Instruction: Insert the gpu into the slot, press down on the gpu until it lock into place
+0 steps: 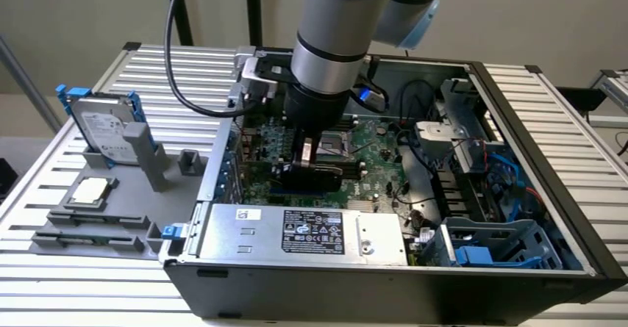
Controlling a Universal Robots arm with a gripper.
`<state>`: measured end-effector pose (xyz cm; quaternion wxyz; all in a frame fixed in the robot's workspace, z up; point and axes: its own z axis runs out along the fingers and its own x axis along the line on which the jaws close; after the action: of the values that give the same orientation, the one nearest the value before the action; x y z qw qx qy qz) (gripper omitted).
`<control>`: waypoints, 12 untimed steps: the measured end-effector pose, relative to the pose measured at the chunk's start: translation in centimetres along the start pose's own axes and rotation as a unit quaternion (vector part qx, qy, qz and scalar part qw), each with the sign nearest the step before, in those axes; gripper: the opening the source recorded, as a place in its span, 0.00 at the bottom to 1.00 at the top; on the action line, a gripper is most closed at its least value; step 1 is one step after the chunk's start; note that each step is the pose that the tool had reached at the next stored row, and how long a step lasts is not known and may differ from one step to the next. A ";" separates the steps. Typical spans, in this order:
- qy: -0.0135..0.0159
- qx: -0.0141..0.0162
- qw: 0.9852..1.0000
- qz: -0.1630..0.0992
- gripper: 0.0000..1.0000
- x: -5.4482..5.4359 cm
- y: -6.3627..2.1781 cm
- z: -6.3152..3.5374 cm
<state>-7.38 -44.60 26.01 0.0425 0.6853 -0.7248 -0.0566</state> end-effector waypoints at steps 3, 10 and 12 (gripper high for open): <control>0.000 -0.001 1.000 0.000 0.26 0.0 -0.09 0.02; 0.000 -0.002 1.000 0.000 0.26 0.1 -0.39 0.25; 0.000 -0.002 1.000 0.000 0.26 0.1 -0.40 0.30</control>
<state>-7.02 -44.67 25.65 0.0445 0.6851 -0.7247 -0.0581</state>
